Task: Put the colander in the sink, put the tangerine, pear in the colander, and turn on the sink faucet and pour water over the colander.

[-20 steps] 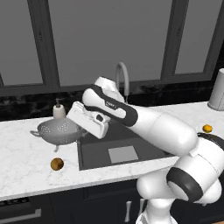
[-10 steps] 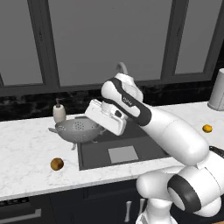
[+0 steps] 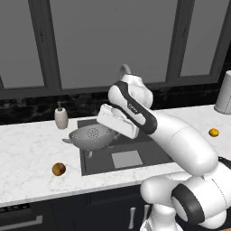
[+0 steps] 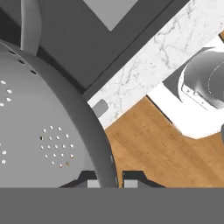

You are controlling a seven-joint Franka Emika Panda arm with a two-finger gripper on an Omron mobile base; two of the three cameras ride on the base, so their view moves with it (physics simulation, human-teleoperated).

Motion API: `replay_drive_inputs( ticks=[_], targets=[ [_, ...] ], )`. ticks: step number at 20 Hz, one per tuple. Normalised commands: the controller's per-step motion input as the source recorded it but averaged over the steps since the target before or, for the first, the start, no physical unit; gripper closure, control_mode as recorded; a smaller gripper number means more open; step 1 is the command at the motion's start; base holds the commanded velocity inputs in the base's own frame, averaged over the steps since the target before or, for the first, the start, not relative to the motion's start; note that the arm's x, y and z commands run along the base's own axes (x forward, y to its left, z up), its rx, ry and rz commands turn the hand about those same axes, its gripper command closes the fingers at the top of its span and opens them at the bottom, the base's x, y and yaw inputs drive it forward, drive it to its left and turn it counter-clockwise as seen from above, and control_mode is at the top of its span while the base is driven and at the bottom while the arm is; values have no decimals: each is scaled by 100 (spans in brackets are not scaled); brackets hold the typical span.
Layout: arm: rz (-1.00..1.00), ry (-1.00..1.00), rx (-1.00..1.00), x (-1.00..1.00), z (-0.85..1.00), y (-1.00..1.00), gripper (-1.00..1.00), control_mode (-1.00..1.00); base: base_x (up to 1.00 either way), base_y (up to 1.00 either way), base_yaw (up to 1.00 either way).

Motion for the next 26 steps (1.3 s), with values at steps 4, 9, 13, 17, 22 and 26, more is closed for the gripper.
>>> replay_drive_inputs(
  ticks=[4,9,13,17,22,26],
  targets=[
    [0,0,0,-5,0,-54,100,-100,0,0,0],
    [0,0,1,-11,-5,-59,100,-100,0,0,0],
    [0,0,1,-4,-11,-68,100,-100,0,0,0],
    [0,-4,3,0,-20,-74,100,-100,0,0,0],
    [3,-18,5,-3,-24,-65,100,-100,0,0,0],
    [0,-13,7,15,-15,-54,100,-100,0,0,0]
  ],
)
